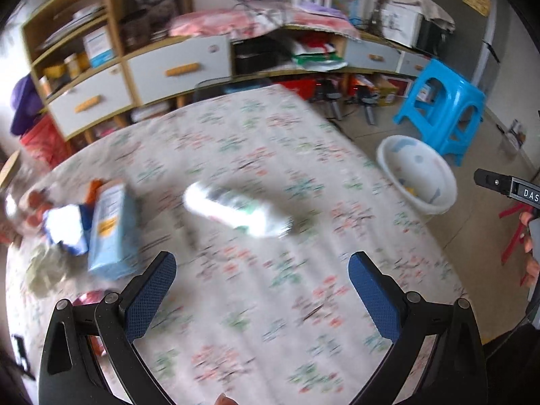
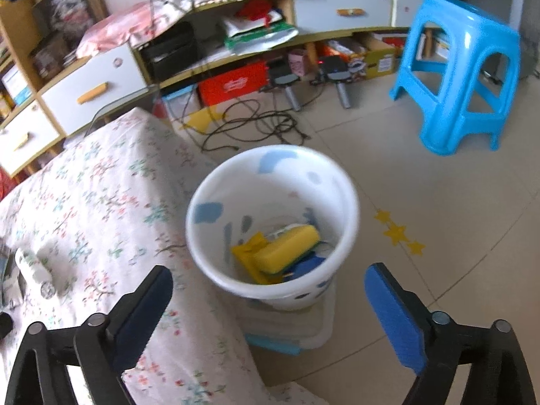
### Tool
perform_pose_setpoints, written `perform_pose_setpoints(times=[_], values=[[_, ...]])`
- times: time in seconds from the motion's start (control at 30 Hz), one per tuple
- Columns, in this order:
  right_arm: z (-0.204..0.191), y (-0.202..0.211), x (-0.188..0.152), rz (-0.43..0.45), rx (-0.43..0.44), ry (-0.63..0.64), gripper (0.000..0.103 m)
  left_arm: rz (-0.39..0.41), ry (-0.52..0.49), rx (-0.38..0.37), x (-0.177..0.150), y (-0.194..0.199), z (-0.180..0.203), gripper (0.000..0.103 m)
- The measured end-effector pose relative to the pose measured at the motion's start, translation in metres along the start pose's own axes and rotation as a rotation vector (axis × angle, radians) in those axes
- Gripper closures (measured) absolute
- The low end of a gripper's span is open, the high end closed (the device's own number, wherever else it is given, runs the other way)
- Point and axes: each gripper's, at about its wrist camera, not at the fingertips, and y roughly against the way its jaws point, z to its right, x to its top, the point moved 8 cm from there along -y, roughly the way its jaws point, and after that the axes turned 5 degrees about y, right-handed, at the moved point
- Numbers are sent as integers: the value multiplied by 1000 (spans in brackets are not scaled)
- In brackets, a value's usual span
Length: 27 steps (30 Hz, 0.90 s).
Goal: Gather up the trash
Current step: 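Move both open tools back over the table toward the red can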
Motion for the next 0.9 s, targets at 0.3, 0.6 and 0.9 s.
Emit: perform_pose_setpoints(times=[0.3, 0.6, 0.9], values=[[-57, -12, -7, -26, 29, 94, 1, -12, 153, 68, -25, 17, -87, 0], [-116, -27, -17, -68, 77, 167, 1, -59, 290, 98, -49, 24, -163, 0], [-163, -39, -19, -83, 101, 228, 1, -96, 442, 5, -67, 30, -202, 1]])
